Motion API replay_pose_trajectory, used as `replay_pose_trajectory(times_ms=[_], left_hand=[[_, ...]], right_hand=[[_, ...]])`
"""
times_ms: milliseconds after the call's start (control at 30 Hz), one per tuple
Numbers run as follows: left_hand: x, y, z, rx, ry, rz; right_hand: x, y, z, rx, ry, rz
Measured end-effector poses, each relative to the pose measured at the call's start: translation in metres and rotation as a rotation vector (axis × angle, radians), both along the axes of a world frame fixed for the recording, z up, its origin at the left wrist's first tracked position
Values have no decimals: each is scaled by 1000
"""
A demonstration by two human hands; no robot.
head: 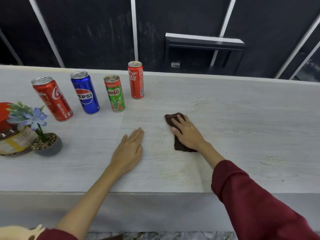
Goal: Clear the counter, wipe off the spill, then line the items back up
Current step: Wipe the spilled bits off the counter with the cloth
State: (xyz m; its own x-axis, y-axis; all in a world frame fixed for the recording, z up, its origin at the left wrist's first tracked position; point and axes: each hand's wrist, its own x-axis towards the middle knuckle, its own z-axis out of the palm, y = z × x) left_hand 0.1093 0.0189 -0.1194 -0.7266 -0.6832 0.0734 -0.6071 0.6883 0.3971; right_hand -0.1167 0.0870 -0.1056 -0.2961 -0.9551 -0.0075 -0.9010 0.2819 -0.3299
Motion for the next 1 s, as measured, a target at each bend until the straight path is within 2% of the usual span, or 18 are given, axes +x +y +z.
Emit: replay_pose_trajectory(times_ms=[100,233,400,567,700,767,900,933,1000], left_hand=[[2,0,0,0,0,7],[7,5,2,-3,8,10],[14,13,3,-1,-11,15],[24,23,3,-5,-19,43],[35,31,3,37,2,64],[43,36,7,107,74,96],[83,50,26,176,289,286],[98,54,33,163,328,333],[131,61,45,149,413,446]], right_hand=[[43,5,-6,-51,-9,164],[52,49,-5,-107,-54,217],[30,91,-5,-122,-69,58],[20,69,-5,-123,-63,-130],[41,41,-2,-127,-95,-27],[56,34,7,-142,-232,-7],[97,27,36,-189,-811,-21],[111,26,43,-178,-892,12],[145,20,51,-116,-937,158]])
